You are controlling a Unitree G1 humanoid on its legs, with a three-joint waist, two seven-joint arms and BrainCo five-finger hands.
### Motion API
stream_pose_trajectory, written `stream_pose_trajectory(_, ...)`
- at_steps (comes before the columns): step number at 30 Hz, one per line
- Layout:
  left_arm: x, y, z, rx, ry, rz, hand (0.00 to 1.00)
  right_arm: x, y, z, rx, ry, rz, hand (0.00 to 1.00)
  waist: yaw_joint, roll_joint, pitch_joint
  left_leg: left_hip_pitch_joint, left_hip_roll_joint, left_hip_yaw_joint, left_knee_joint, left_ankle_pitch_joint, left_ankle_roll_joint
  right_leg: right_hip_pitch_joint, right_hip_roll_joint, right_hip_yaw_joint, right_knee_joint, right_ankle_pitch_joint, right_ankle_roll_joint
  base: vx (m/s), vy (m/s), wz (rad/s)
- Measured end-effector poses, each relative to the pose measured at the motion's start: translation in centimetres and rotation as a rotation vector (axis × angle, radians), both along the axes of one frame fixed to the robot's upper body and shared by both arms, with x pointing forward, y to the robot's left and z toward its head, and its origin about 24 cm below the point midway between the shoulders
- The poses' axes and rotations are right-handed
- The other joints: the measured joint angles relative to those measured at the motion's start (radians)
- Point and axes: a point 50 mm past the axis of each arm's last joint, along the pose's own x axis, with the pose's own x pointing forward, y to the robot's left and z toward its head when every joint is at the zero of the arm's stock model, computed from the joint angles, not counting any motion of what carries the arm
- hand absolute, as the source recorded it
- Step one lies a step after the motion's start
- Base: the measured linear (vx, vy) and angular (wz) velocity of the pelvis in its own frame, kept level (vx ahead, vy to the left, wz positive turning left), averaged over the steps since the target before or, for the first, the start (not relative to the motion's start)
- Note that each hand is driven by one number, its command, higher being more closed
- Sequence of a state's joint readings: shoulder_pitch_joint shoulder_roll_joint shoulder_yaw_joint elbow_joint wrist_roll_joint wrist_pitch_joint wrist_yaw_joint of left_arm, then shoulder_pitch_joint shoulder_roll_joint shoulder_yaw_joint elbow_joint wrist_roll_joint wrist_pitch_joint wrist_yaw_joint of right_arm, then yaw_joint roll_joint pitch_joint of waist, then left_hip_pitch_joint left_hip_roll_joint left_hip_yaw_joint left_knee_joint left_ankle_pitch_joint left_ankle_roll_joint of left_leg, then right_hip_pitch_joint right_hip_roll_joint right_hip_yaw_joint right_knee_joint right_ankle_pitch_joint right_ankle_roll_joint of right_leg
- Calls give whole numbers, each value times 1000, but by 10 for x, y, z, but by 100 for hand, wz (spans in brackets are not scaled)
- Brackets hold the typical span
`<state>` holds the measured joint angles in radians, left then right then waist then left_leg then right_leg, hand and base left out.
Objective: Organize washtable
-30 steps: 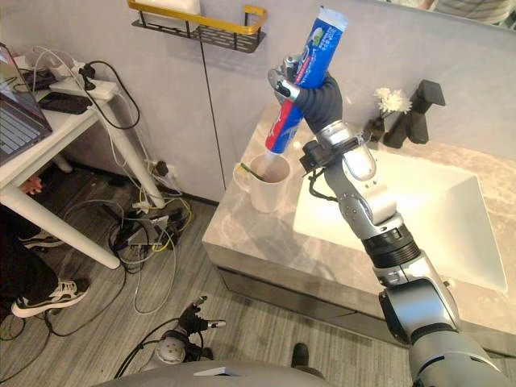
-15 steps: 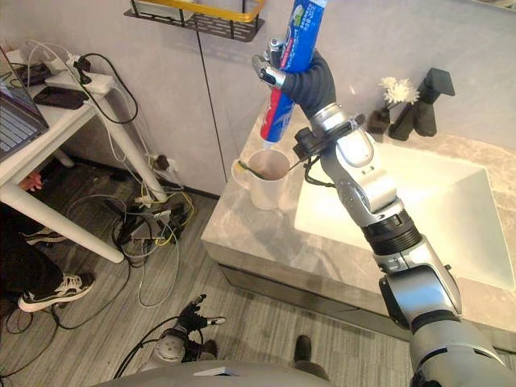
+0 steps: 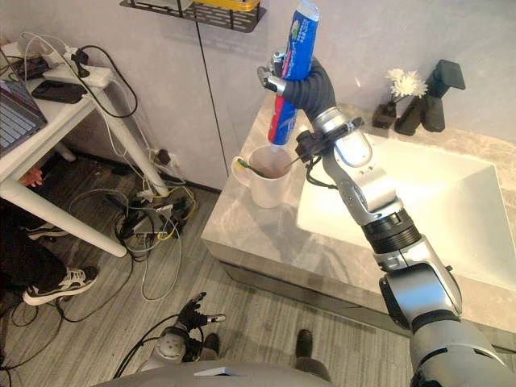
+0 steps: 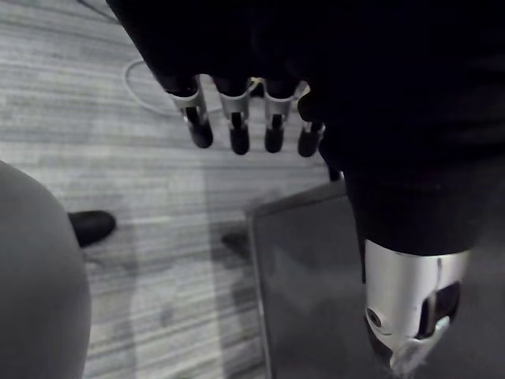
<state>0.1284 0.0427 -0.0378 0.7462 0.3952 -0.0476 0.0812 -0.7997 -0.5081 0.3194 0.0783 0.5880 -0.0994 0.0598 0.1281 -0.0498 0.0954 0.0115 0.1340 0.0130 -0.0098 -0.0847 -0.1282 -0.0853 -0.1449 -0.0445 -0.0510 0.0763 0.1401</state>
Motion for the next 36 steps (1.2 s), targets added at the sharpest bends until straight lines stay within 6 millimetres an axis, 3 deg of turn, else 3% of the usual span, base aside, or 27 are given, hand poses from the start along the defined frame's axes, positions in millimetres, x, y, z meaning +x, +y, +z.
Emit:
stream_pose_trajectory(7, 1, -1, 0, -9, -6, 21, 0, 0, 2, -4, 9, 11, 8, 100, 0, 14, 14, -3, 0, -5, 2, 0, 0, -1, 0, -4, 0, 0, 0, 1, -1, 2)
stream_pose_trajectory(22, 3, -1, 1, -7, -11, 23, 0, -6, 4, -40, 24, 112, 14, 100, 2, 14, 23, -3, 0, -7, 6, 0, 0, -3, 0, -4, 0, 0, 0, 0, 0, 0)
stream_pose_trajectory(36, 5, -1, 2, -5, -18, 25, 0, -9, 5, -50, -1, 144, 28, 100, 1, 16, 36, -4, 0, -8, 7, 0, 0, -3, 0, -4, 0, 0, 0, 0, 0, 0)
